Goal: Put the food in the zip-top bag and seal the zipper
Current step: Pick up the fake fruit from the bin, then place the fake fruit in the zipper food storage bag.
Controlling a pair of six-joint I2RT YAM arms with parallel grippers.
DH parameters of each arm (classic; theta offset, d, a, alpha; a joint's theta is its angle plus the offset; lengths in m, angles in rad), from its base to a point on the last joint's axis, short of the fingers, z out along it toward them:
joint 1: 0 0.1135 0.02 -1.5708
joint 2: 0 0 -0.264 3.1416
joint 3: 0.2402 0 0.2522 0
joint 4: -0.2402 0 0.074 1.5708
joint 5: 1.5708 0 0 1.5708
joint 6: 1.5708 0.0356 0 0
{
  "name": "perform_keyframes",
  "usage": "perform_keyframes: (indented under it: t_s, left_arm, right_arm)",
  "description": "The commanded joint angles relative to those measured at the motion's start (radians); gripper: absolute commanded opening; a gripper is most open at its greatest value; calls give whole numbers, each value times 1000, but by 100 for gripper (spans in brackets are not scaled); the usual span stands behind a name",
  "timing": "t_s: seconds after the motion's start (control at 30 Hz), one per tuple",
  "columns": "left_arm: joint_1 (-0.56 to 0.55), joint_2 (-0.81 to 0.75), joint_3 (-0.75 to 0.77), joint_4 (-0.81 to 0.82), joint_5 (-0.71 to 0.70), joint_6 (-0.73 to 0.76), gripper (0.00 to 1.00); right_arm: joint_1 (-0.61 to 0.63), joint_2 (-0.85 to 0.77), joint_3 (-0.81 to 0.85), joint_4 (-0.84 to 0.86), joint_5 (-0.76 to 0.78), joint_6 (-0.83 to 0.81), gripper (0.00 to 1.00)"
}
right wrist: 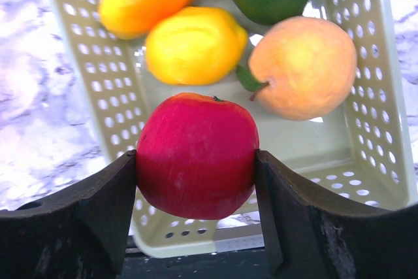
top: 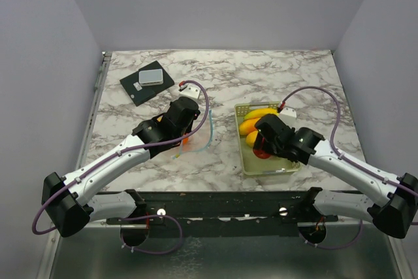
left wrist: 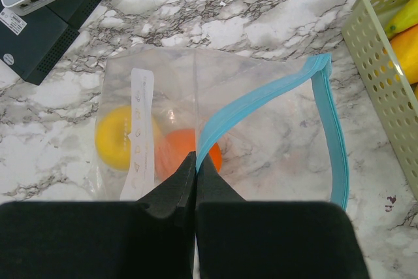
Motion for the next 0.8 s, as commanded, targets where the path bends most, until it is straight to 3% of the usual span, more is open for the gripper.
perform_keyframes:
  t_s: [0.0,0.5,0.77]
  left_arm:
    - [-5,4,-8,16,16,7,0]
    - [-6,-1,-8,16,15,8,0]
    - [-6,-1,-8,16,13,8,0]
  right_arm:
    - [-5,-22,73,32,-50,-57,36]
    - [1,35,191,295,-259,-143,35]
    - [56,143,293,368,-289,-160,34]
